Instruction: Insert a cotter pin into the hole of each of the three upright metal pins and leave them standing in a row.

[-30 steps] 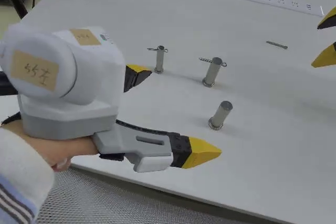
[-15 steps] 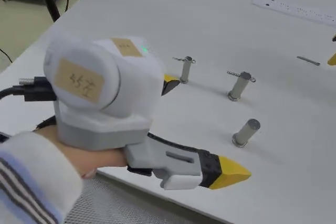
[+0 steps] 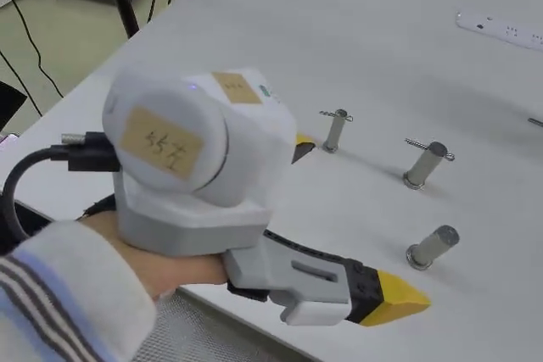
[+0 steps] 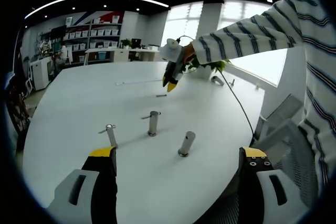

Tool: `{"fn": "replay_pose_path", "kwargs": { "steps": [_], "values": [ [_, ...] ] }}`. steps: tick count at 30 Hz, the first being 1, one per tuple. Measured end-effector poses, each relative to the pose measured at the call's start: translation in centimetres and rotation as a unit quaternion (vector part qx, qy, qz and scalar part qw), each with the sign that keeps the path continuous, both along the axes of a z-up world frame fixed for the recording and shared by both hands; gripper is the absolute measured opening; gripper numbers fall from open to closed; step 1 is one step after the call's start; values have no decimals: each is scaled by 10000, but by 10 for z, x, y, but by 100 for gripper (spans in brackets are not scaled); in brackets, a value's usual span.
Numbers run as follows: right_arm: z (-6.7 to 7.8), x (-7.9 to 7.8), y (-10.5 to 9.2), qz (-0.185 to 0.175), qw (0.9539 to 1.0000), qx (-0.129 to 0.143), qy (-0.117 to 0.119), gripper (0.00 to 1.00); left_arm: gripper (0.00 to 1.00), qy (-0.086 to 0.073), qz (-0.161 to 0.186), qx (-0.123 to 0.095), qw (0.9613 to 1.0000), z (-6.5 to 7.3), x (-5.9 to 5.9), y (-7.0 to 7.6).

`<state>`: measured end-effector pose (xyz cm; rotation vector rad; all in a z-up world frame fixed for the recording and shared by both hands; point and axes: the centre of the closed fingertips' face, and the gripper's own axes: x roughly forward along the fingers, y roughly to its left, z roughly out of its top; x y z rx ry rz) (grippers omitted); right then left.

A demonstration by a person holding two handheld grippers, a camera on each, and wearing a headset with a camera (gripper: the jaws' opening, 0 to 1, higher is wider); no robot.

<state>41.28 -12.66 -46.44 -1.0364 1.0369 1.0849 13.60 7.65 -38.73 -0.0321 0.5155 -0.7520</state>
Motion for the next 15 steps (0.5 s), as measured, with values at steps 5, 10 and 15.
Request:
{"fn": "replay_pose_path", "kwargs": {
  "steps": [5,10,15],
  "values": [
    [-4,4,-1,-124,9999,27,-6,16,96,41,42,0,10000,-1,2,2],
    [-12,3,0,-149,9999,-17,41,13,96,116,56,4,9999,-4,3,1],
    [-17,2,0,-131,9999,-47,87,12,96,161,-63,90,9998,-7,1,-3]
  ]
}}
